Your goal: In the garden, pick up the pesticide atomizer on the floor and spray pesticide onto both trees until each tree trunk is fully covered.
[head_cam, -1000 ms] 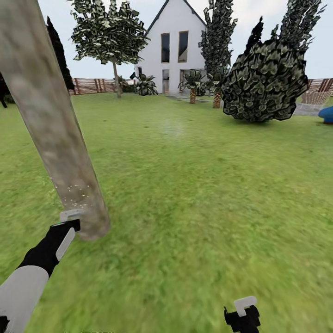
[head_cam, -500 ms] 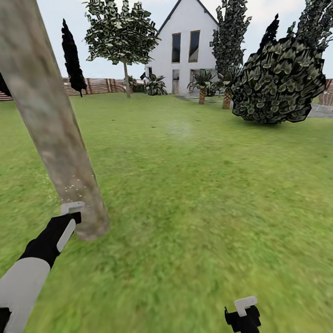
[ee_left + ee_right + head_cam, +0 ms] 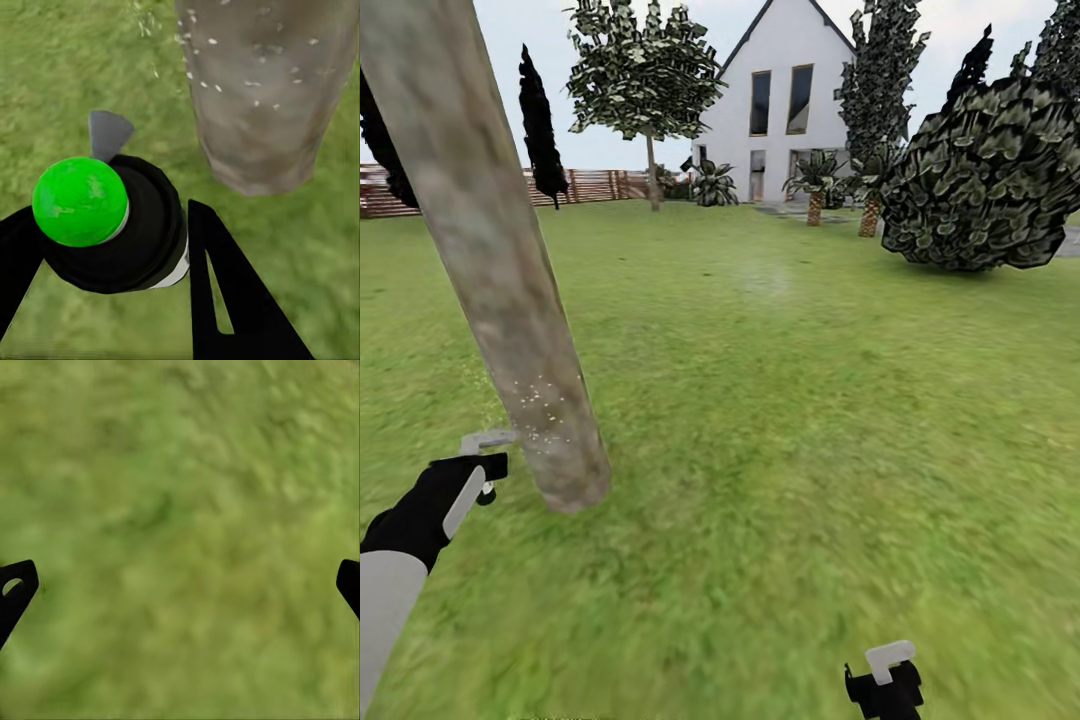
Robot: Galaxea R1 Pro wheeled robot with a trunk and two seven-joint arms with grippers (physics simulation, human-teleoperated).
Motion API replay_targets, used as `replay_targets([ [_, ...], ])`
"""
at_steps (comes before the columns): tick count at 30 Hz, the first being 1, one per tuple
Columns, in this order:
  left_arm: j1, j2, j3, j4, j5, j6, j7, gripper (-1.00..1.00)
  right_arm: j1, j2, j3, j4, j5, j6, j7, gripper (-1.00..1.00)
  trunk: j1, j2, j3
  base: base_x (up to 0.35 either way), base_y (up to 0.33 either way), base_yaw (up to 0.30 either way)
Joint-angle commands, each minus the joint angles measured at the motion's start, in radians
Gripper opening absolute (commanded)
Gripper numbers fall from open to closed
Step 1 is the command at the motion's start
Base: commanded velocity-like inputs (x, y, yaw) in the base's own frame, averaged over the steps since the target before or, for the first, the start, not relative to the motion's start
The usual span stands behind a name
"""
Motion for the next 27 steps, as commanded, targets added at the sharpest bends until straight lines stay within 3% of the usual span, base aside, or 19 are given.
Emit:
replay_targets([
  [1, 0.001, 0.0, 0.0, -0.001, 0.01, 0.003, 0.008, -1.0, -0.001, 0.0, -0.006, 0.002, 0.011, -0.003, -0.006, 1.0, 0.0, 0.0, -0.001, 0.191, 0.0, 0.227],
  [7, 0.001, 0.0, 0.0, 0.0, 0.011, 0.0, 0.014, -1.0, 0.0, -0.002, -0.007, 0.0, 0.01, -0.004, -0.007, 1.0, 0.0, 0.0, -0.001, 0.282, -0.067, 0.029],
  [27, 0.0, -0.008, 0.001, 0.001, 0.011, 0.002, 0.016, -1.0, 0.0, -0.001, -0.006, 0.0, 0.011, -0.003, -0.007, 1.0, 0.0, 0.0, -0.001, 0.136, -0.257, 0.0],
])
